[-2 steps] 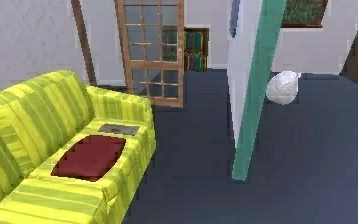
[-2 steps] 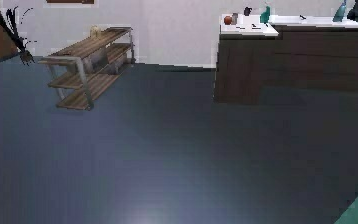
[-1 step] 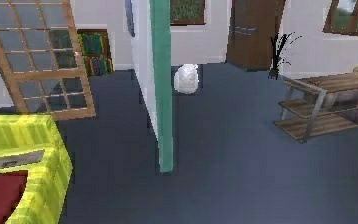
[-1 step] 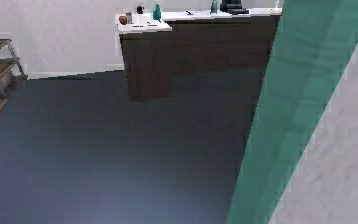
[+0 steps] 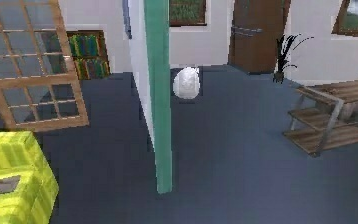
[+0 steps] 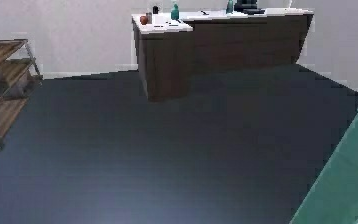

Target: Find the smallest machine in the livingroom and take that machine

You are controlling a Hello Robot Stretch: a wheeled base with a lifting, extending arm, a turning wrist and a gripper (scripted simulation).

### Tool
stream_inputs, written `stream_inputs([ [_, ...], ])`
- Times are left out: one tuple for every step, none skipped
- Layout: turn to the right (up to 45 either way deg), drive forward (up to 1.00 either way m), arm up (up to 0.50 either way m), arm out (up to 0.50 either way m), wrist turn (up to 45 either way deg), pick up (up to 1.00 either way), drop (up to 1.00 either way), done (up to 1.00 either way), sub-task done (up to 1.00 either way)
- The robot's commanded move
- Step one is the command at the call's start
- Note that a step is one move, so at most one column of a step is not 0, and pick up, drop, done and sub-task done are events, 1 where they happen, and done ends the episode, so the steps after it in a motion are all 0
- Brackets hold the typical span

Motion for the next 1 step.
stream_inputs([
  [45.0,0.0,0.0,0.0,0.0,0.0,0.0,0.0,0.0],
])
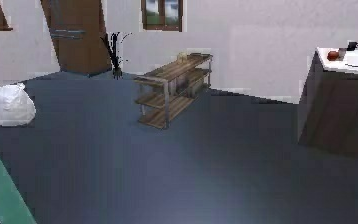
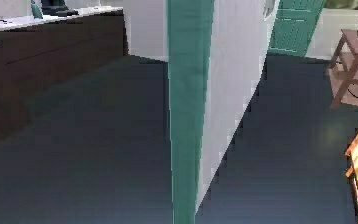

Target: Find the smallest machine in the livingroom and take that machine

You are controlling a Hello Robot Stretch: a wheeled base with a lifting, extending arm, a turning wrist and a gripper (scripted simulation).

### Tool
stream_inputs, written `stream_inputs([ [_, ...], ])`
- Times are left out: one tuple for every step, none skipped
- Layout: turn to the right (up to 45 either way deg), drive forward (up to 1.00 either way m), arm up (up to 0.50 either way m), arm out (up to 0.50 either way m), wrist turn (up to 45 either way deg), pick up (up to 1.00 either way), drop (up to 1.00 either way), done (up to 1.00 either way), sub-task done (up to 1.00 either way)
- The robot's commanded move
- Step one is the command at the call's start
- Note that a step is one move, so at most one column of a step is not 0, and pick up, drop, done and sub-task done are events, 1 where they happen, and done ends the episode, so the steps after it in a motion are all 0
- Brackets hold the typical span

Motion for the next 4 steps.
stream_inputs([
  [45.0,0.0,0.0,0.0,0.0,0.0,0.0,0.0,0.0],
  [45.0,0.0,0.0,0.0,0.0,0.0,0.0,0.0,0.0],
  [21.0,0.0,0.0,0.0,0.0,0.0,0.0,0.0,0.0],
  [0.0,0.0,0.5,0.0,0.0,0.0,0.0,0.0,0.0],
])
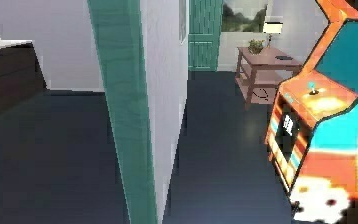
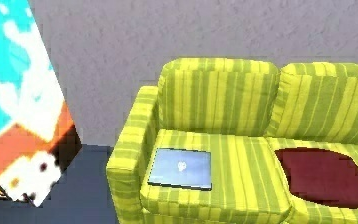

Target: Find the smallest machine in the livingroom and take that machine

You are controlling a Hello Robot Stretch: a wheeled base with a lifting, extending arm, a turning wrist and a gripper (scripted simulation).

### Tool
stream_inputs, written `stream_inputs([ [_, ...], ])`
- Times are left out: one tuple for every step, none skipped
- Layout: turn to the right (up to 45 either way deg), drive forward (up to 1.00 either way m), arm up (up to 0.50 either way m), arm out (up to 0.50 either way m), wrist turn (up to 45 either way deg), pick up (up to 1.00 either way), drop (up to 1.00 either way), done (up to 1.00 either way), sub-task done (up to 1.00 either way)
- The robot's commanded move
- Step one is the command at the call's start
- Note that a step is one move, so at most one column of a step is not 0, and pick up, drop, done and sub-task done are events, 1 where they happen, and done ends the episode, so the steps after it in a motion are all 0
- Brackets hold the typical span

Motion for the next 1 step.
stream_inputs([
  [0.0,0.0,0.08,0.0,0.0,0.0,0.0,0.0,0.0],
])
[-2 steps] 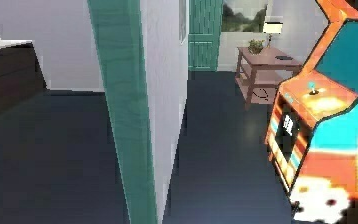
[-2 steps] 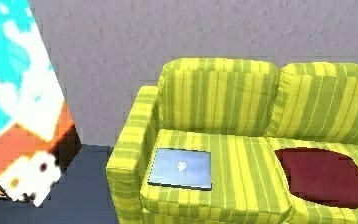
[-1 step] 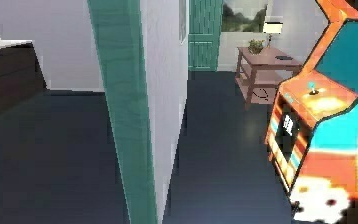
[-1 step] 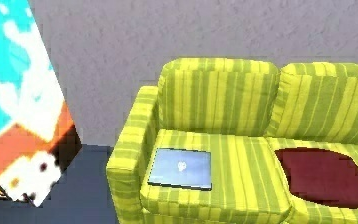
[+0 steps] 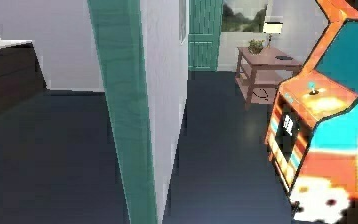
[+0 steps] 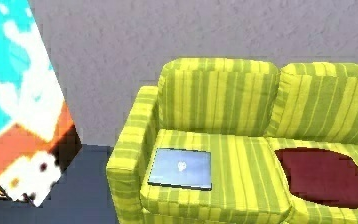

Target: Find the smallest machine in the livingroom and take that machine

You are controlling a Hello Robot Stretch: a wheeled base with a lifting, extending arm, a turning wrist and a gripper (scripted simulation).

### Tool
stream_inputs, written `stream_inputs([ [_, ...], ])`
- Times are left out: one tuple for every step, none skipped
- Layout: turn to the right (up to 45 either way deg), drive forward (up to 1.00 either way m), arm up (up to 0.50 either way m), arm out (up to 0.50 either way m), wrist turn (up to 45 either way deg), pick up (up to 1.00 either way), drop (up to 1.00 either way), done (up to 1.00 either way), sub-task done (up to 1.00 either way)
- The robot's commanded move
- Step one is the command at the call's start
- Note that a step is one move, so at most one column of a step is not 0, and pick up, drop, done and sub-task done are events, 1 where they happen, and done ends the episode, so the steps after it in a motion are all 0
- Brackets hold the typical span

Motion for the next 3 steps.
stream_inputs([
  [0.0,0.0,0.0,0.38,0.0,0.0,0.0,0.0,0.0],
  [0.0,0.0,0.0,0.0,45.0,0.0,0.0,0.0,0.0],
  [0.0,0.0,0.0,0.0,45.0,0.0,0.0,0.0,0.0],
])
